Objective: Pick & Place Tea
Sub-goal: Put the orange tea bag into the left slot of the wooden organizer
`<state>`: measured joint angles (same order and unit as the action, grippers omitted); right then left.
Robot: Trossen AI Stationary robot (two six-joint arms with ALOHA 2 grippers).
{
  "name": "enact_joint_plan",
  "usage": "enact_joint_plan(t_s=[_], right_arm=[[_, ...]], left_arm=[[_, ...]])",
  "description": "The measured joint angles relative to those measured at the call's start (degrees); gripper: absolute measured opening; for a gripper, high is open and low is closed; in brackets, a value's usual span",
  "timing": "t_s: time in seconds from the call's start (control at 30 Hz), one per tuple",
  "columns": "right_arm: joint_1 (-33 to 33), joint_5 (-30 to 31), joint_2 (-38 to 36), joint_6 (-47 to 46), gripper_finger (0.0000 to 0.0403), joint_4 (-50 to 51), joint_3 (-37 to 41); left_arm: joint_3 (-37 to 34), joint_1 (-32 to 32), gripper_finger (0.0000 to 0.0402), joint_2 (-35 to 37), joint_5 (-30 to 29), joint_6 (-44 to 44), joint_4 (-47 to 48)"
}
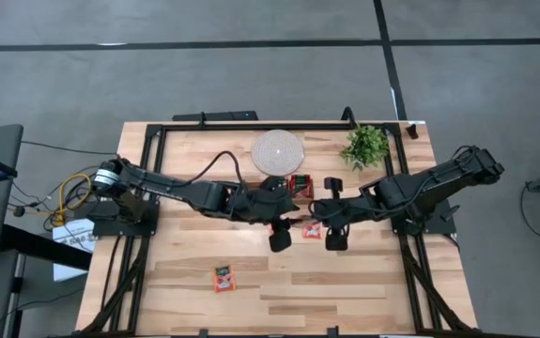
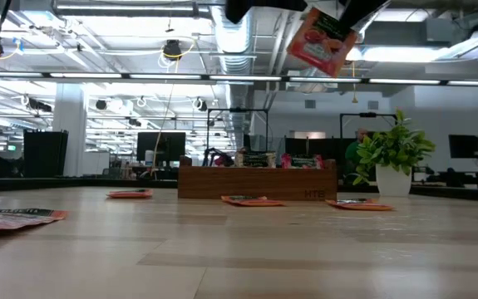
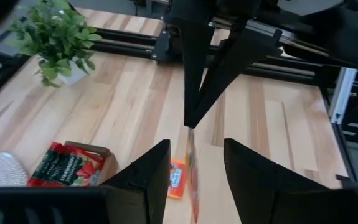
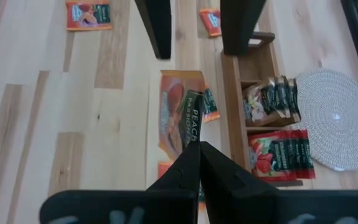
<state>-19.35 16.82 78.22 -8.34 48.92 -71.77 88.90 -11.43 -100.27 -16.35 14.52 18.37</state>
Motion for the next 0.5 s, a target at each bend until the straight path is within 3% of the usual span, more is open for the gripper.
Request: enact_joint_plan(t_s=[0.5], right_arm=[[0.9, -0.1, 0.0, 1.5, 0.0, -3.1, 0.0]], left_arm=[[0.0, 0.4, 0.0142, -1.4, 3.2, -0.1, -0.2]])
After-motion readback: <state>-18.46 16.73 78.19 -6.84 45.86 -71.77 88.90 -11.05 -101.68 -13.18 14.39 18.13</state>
